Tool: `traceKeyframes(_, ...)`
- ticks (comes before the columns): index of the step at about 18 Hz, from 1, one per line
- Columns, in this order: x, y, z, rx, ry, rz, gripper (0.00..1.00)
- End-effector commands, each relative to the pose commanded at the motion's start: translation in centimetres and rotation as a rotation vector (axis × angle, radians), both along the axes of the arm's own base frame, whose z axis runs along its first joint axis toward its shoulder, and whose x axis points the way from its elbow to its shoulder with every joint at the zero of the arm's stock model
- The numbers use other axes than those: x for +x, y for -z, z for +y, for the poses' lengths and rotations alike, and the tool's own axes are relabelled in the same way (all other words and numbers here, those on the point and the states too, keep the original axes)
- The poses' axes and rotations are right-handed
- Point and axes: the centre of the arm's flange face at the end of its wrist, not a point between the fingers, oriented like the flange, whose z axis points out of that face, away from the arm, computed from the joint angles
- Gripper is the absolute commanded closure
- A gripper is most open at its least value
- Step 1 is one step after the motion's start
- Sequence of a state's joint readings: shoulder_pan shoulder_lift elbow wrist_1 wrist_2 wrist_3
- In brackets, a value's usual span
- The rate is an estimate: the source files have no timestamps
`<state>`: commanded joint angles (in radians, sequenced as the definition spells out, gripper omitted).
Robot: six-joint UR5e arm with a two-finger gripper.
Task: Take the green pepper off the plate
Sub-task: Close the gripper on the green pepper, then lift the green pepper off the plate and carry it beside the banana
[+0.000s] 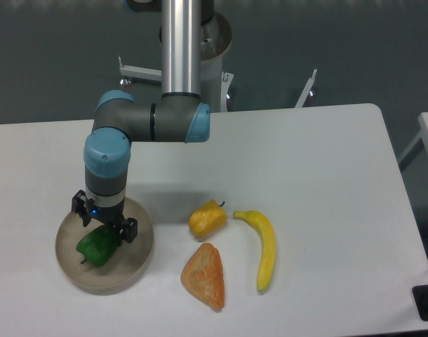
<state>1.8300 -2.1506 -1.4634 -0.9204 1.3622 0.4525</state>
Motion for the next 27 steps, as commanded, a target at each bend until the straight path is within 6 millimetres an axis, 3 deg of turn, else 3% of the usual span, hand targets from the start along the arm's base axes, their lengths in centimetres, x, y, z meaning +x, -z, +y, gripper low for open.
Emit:
traceKeyframes(2,0.1,0.0,0.0,0.001,0.005,-0.001,0.53)
traceKeyframes(9,-0.2,-1.5,0.3,0.029,0.029,0.014,0.61)
traceKeyframes(13,-2.0,-4.8,-0.2,0.077,0.066,0.044,0.63)
traceKeyframes(17,-9.0,-7.4,-2.2,0.103,0.118,0.096,0.63)
traceKeyframes(20,-15.3,-7.8,-3.8,0.071,0.137,0.133,0.63)
traceKeyframes(24,-23.6,-9.8,-5.2,0.079,0.203,0.244,0.63)
traceKeyframes(27,-28.8,-10.6,-6.7,0.091,0.265,0.294,0.63)
